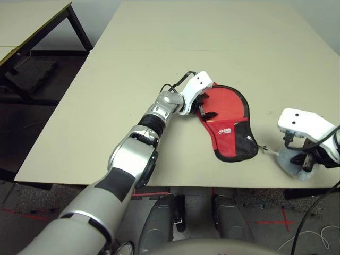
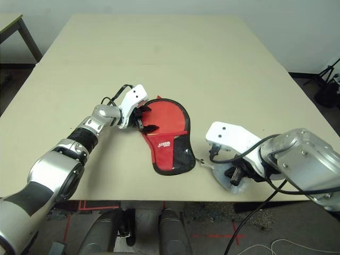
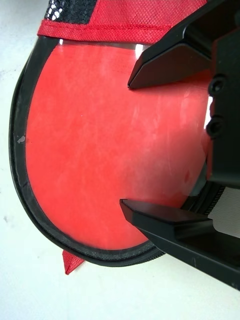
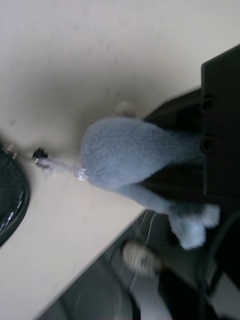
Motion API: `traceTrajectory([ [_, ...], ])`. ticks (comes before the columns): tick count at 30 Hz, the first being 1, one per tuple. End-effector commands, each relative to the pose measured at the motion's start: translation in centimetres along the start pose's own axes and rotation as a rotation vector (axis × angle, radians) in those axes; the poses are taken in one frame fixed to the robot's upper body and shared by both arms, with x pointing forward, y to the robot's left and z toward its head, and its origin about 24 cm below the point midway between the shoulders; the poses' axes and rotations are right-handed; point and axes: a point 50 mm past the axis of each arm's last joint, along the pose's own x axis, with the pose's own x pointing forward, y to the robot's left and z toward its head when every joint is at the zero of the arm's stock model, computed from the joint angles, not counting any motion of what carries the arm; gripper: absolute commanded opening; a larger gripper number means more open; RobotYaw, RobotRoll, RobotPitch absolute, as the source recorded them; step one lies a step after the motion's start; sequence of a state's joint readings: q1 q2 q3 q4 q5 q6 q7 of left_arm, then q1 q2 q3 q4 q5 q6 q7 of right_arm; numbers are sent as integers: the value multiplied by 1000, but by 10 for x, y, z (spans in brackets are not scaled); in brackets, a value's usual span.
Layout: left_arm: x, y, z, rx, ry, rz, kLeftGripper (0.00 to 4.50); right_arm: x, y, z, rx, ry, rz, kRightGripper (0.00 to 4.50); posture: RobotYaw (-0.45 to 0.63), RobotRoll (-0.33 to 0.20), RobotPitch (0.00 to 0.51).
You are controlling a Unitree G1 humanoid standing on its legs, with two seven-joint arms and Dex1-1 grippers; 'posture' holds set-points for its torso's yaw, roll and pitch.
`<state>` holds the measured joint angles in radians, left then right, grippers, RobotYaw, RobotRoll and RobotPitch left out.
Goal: Store the ping-pong paddle in its case and zip it.
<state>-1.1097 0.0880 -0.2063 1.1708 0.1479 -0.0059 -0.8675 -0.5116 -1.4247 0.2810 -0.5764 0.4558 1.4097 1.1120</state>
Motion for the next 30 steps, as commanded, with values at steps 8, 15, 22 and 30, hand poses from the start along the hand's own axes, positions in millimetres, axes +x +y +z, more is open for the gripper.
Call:
traceTrajectory([
  [8,-8,8,4,-44,-26,27,4500,-56,-55,21,247,-386,-113,4455,-190,0,133],
  [15,-26,28,17,-95,-157,187,4500,-21,-109,33,476,-688,-434,4486,-149,0,124],
  [22,-64,57,-2,-230,-269,545,4500,31,-136,38,753,-942,-805,4486,-98,0,126],
  [30,-106,64,-48,-358,-330,889,4500,60,-158,27,698,-954,-1043,4486,-27,0,140],
])
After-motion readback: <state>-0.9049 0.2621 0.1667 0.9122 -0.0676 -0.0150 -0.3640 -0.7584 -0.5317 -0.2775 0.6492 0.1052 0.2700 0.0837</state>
